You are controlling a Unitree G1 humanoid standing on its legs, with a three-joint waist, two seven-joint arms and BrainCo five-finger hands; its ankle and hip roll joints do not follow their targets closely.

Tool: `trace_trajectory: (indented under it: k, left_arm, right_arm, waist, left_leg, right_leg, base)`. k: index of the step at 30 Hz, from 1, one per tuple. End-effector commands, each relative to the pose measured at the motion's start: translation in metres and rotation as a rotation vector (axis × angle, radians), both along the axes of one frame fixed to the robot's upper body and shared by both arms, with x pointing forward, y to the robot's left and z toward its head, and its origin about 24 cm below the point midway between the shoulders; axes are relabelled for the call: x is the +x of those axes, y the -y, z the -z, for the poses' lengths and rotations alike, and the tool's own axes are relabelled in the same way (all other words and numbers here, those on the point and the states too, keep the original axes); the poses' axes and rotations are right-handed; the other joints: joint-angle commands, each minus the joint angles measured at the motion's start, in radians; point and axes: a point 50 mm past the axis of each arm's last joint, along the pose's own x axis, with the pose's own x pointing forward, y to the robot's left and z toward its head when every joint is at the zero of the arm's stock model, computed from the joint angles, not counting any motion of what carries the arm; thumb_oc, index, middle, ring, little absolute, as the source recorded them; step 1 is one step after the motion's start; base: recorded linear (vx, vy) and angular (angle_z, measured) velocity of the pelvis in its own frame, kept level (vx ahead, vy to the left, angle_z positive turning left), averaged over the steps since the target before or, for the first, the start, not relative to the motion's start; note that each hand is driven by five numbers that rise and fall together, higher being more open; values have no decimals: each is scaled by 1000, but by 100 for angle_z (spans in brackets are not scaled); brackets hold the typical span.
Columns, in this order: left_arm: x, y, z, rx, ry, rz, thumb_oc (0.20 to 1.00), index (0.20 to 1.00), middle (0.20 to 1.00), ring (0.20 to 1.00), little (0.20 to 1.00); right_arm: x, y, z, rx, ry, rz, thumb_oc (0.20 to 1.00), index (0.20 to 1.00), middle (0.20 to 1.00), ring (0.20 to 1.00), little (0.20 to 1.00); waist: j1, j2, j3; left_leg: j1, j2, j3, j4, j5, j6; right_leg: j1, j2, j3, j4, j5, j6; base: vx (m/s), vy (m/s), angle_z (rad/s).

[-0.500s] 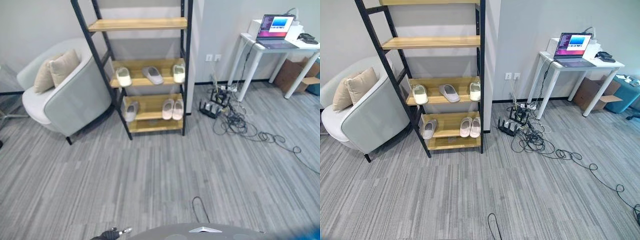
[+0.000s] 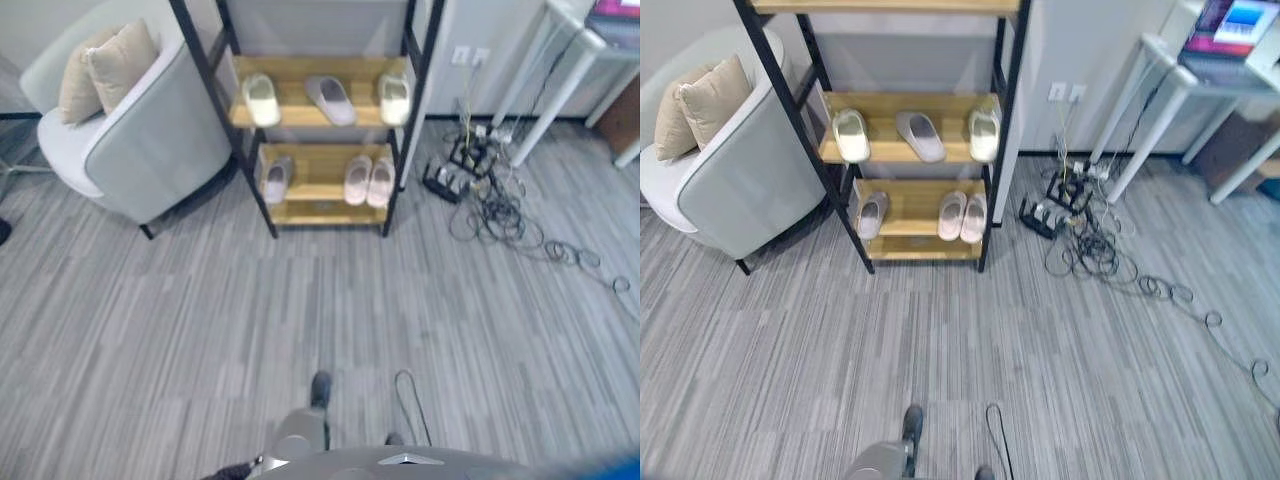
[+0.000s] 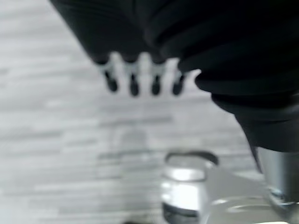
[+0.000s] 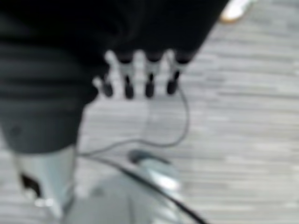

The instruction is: Arrange the slippers neatly on the shoe rack.

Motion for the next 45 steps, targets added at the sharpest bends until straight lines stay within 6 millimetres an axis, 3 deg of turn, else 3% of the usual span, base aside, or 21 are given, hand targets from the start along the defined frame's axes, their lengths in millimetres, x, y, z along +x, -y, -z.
trace_trajectory:
  k: [1, 2, 3, 5, 8, 9, 11, 14, 15, 16, 18, 19, 21, 23, 24, 26, 29, 31, 35, 39, 45]
  left_arm:
    - [67, -6, -14, 11, 226, 89, 1000, 1000, 1000, 1000, 1000]
    - [67, -6, -14, 11, 227, 89, 1000, 1000, 1000, 1000, 1000]
    - [91, -6, -21, 18, 301, 137, 1000, 1000, 1000, 1000, 1000]
    - [108, -1, -27, 18, 354, 191, 1000, 1000, 1000, 1000, 1000]
    - [120, 6, -30, 15, 382, 253, 1000, 1000, 1000, 1000, 1000]
    - [119, 9, -28, 5, 372, 269, 1000, 1000, 1000, 1000, 1000]
    - [116, 12, -26, -6, 357, 270, 1000, 1000, 1000, 1000, 1000]
    - [103, 17, -20, -23, 307, 294, 1000, 1000, 1000, 1000, 1000]
    - [100, 18, -18, -29, 294, 296, 1000, 1000, 1000, 1000, 1000]
    - [101, 19, -18, -38, 299, 286, 1000, 1000, 1000, 1000, 1000]
    - [104, 21, -19, -42, 307, 275, 1000, 1000, 1000, 1000, 1000]
    - [104, 21, -19, -42, 307, 275, 1000, 1000, 1000, 1000, 1000]
    - [99, 20, -17, -39, 300, 254, 1000, 1000, 1000, 1000, 1000]
    - [97, 20, -17, -36, 293, 252, 1000, 1000, 1000, 1000, 1000]
    - [86, 17, -13, -28, 257, 238, 1000, 1000, 1000, 1000, 1000]
    - [70, 17, -8, -28, 198, 233, 1000, 1000, 1000, 1000, 1000]
    - [71, 14, -9, -6, 189, 253, 1000, 1000, 1000, 1000, 1000]
    - [77, -2, -15, 24, 201, 233, 1000, 1000, 1000, 1000, 1000]
    - [87, -10, -21, 48, 265, 216, 1000, 1000, 1000, 1000, 1000]
    - [75, -11, -18, 48, 240, 211, 1000, 1000, 1000, 1000, 1000]
    - [68, -5, -14, 28, 218, 244, 1000, 1000, 1000, 1000, 1000]
  right_arm:
    - [33, 5, -10, -4, 105, -66, 1000, 1000, 1000, 1000, 1000]
    - [33, 5, -10, -4, 105, -66, 1000, 1000, 1000, 1000, 1000]
    - [30, 8, -10, -6, 97, -61, 1000, 1000, 1000, 1000, 1000]
    - [25, 10, -9, -4, 88, -39, 1000, 1000, 1000, 1000, 1000]
    - [14, 15, -8, -1, 60, 12, 1000, 1000, 1000, 1000, 1000]
    - [3, 19, -7, -5, 24, 29, 1000, 1000, 1000, 1000, 1000]
    - [-1, 20, -6, -5, 8, 32, 1000, 1000, 1000, 1000, 1000]
    - [-14, 25, -5, -10, -29, 53, 1000, 1000, 1000, 1000, 1000]
    - [-15, 28, -6, -14, -33, 60, 1000, 1000, 1000, 1000, 1000]
    - [-8, 29, -7, -22, -22, 52, 1000, 1000, 1000, 1000, 1000]
    - [8, 33, -11, -37, 22, 45, 1000, 1000, 1000, 1000, 1000]
    - [8, 33, -11, -37, 22, 45, 1000, 1000, 1000, 1000, 1000]
    - [27, 39, -18, -64, 80, 27, 1000, 1000, 1000, 1000, 1000]
    - [31, 39, -19, -70, 91, 18, 1000, 1000, 1000, 1000, 1000]
    - [38, 38, -20, -79, 110, -12, 1000, 1000, 1000, 1000, 1000]
    - [48, 31, -21, -80, 132, -95, 1000, 1000, 1000, 1000, 1000]
    - [52, 19, -19, -69, 152, -117, 1000, 1000, 1000, 1000, 1000]
    - [50, 35, -24, -93, 146, -123, 1000, 1000, 1000, 1000, 1000]
    - [33, 25, -17, -41, 149, -62, 1000, 1000, 1000, 1000, 1000]
    - [20, 21, -15, -21, 146, -67, 1000, 1000, 1000, 1000, 1000]
    - [22, 14, -17, 3, 182, -136, 1000, 1000, 1000, 1000, 1000]
  waist:
    - [-18, 9, 96]
    - [-19, 10, 95]
    - [-49, 27, 118]
    - [-82, 34, 132]
    - [-123, 22, 127]
    - [-138, 22, 123]
    - [-143, 26, 123]
    - [-151, 23, 82]
    - [-147, 26, 71]
    - [-136, 19, 81]
    - [-118, -6, 108]
    - [-118, -6, 108]
    - [-87, -28, 122]
    - [-78, -34, 121]
    - [-56, -47, 118]
    - [-31, -31, 102]
    - [-41, -42, 85]
    - [-44, -60, 75]
    - [-67, -50, 64]
    - [-84, -39, 30]
    - [-95, -33, 13]
  left_leg:
    - [-33, -55, -66, 121, -91, 10]
    - [-34, -54, -66, 120, -90, 10]
    - [40, -56, -100, 98, -114, 12]
    - [114, -62, -145, 67, -144, 8]
    - [189, -79, -209, 42, -185, -7]
    - [233, -80, -243, 29, -208, -15]
    - [261, -73, -253, 25, -224, -18]
    - [273, -62, -273, 76, -252, -36]
    - [256, -54, -269, 132, -232, -54]
    - [146, -60, -252, 363, -147, -97]
    - [-9, -60, -213, 600, -87, -97]
    - [-10, -60, -213, 600, -87, -97]
    - [-107, -15, -136, 622, -108, -74]
    - [-111, -3, -129, 576, -126, -68]
    - [-114, 26, -141, 442, -160, -71]
    - [-82, 58, -236, 192, -75, -99]
    - [-60, 29, -233, 178, -78, -104]
    - [-45, 21, -215, 163, -83, -99]
    - [-8, 7, -168, 124, -93, -79]
    - [56, 5, -131, 55, -93, -69]
    - [98, 3, -113, 20, -95, -63]
  right_leg:
    - [116, -19, 37, -141, 254, 22]
    - [115, -17, 36, -143, 255, 22]
    - [39, 13, 21, -150, 185, 6]
    - [-26, 49, 33, -244, 149, 2]
    - [-84, 106, 117, -455, 174, 23]
    - [-92, 111, 120, -572, 208, 39]
    - [-85, 111, 81, -603, 222, 40]
    - [-27, 130, 112, -642, 208, 13]
    - [-7, 148, 123, -637, 196, -1]
    - [36, 155, 129, -630, 173, -29]
    - [68, 146, 117, -629, 151, -61]
    - [67, 146, 117, -628, 151, -61]
    - [118, 134, 94, -632, 105, -77]
    - [136, 131, 93, -637, 95, -75]
    - [164, 124, 89, -635, 68, -66]
    - [193, 135, 101, -617, 29, -55]
    - [201, 98, 112, -594, 40, -28]
    - [202, 83, 121, -596, 50, -16]
    - [200, 55, 150, -634, 94, 9]
    - [222, 36, 170, -690, 123, 29]
    - [237, 29, 182, -713, 136, 43]
  base:
    - [380, 211, 20]
    - [362, 93, 72]
    - [394, 25, 92]
    - [462, -33, 71]
    - [494, -149, 57]
    - [533, -186, 109]
    - [358, -151, 98]
    - [338, -177, 61]
    - [185, -123, 91]
    - [195, -165, 68]
    - [74, -128, 22]
    - [199, -132, -6]
    - [218, -83, -16]
    - [180, 26, -8]
    - [302, 103, -10]
    - [450, 264, 5]
    - [234, 252, -9]
    - [79, 132, -35]
    - [-2, 162, -28]
    - [30, 96, -38]
    - [1, 43, -17]
